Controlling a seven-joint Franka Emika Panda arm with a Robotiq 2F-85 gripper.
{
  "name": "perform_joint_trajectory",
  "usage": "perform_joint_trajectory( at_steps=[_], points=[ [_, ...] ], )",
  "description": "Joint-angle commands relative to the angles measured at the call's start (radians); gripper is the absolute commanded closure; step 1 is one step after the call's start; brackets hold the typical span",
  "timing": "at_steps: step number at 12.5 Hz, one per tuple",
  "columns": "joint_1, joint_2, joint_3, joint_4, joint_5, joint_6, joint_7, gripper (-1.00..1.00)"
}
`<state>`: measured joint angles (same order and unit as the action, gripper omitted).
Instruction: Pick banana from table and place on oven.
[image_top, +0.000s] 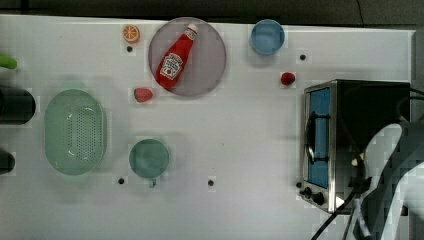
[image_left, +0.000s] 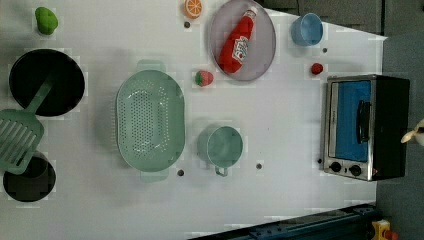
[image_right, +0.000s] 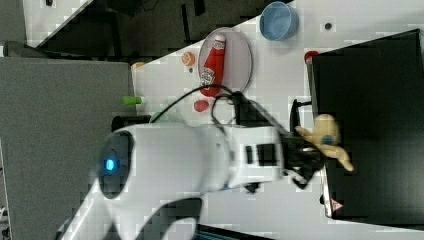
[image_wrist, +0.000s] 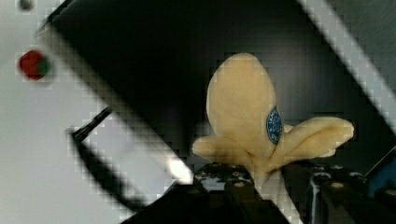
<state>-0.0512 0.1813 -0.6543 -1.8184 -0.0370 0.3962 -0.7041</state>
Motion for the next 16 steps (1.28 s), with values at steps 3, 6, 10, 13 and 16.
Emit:
perform_joint_trajectory(
  at_steps=[3, 6, 10, 13, 16],
  points=[
    [-0.026, 0.047, -0.010, 0.014, 0.059, 0.072, -0.159, -0.21],
    [-0.026, 0.047, -0.004, 0.005, 0.067, 0.071, -0.159, -0.89],
    [0.007, -0.010, 0.023, 0.037, 0.065, 0.016, -0.135, -1.00],
    [0.073, -0.111, 0.105, 0.066, 0.061, -0.114, -0.012, -1.00],
    [0.122, -0.216, 0.241, 0.069, 0.055, -0.212, 0.233, -1.00]
  ],
)
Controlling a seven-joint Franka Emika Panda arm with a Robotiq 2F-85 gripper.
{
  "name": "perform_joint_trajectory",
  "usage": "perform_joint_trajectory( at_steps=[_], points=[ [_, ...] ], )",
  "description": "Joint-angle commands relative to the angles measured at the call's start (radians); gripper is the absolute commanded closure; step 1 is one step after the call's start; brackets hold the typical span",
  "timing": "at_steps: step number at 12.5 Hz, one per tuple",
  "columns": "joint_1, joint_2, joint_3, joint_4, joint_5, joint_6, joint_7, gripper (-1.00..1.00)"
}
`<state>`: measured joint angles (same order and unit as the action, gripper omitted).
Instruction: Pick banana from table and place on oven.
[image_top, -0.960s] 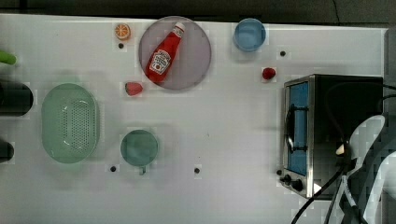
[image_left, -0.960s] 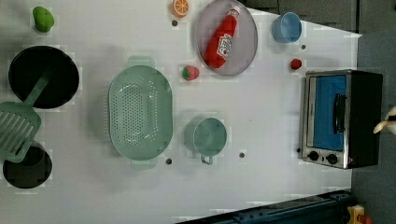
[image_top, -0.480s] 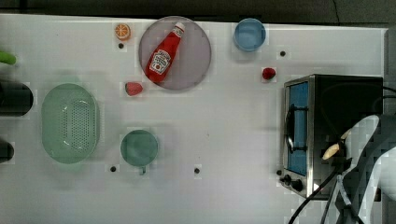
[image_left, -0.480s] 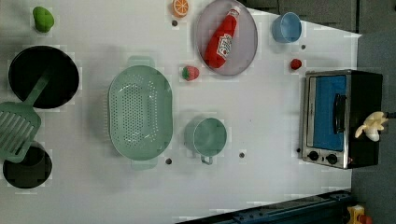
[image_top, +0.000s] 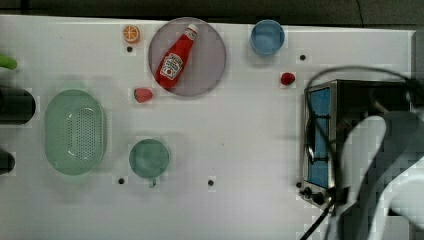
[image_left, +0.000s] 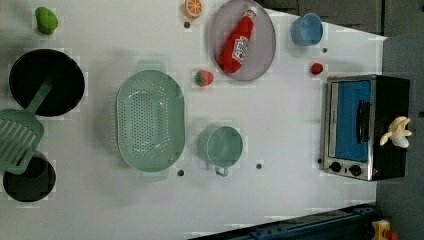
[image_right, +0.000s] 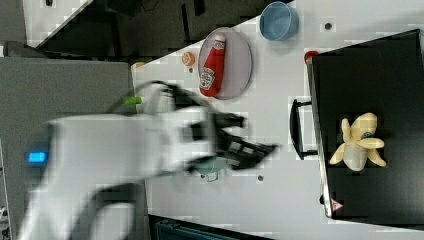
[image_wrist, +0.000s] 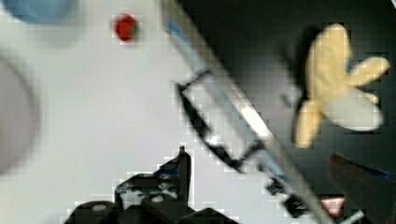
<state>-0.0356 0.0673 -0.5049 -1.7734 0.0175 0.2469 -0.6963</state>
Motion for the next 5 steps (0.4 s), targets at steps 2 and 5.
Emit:
perform_joint_trajectory(
  at_steps=[2, 5],
  points=[
    [0.116, -0.162, 0.196, 0.024, -0.035, -0.166, 0.433, -1.00],
    [0.116, -0.234, 0.328, 0.023, -0.048, -0.298, 0.651, -1.00]
  ],
)
